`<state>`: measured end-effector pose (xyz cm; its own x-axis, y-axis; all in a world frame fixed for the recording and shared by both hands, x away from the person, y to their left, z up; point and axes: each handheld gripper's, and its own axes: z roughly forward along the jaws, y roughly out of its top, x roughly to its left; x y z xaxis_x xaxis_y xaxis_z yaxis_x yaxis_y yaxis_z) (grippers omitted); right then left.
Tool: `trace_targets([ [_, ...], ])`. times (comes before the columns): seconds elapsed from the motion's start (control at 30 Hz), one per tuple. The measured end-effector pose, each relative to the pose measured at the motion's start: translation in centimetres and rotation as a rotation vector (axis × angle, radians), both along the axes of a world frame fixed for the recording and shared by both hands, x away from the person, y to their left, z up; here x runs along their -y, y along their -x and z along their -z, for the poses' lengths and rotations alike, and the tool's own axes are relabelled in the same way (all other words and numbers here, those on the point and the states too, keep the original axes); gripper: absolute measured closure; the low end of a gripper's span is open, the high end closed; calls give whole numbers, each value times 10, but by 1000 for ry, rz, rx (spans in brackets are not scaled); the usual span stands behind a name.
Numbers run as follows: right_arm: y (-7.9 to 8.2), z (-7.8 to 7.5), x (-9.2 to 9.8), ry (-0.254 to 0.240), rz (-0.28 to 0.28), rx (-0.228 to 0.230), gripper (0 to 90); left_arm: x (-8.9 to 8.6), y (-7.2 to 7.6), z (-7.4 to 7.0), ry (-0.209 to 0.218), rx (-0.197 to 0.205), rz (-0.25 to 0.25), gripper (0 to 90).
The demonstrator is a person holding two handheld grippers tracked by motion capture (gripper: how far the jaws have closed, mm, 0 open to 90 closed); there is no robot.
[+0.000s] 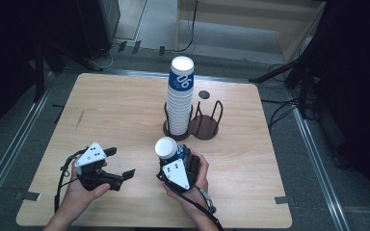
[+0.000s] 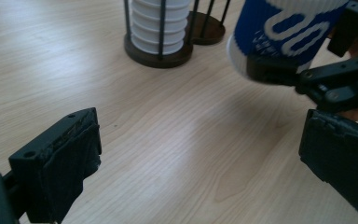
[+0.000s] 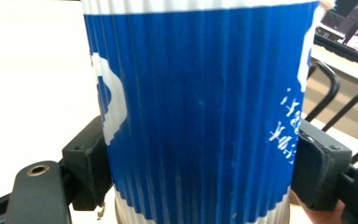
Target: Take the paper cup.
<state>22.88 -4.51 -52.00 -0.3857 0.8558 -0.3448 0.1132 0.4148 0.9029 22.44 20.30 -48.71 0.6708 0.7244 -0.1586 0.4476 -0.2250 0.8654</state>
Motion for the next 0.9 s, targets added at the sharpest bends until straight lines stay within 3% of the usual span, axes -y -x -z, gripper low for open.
trace_targets([
  [0.43, 15, 16, -25, 209, -69, 116, 204, 17, 4, 1, -20, 4, 55, 49],
  [0.8, 23, 22, -34, 276, -116, 166, 204, 26, 8, 1, -26, 19, 81, 69],
  [0.9, 25, 23, -37, 274, -131, 171, 204, 26, 9, 0, -14, 22, 89, 82],
])
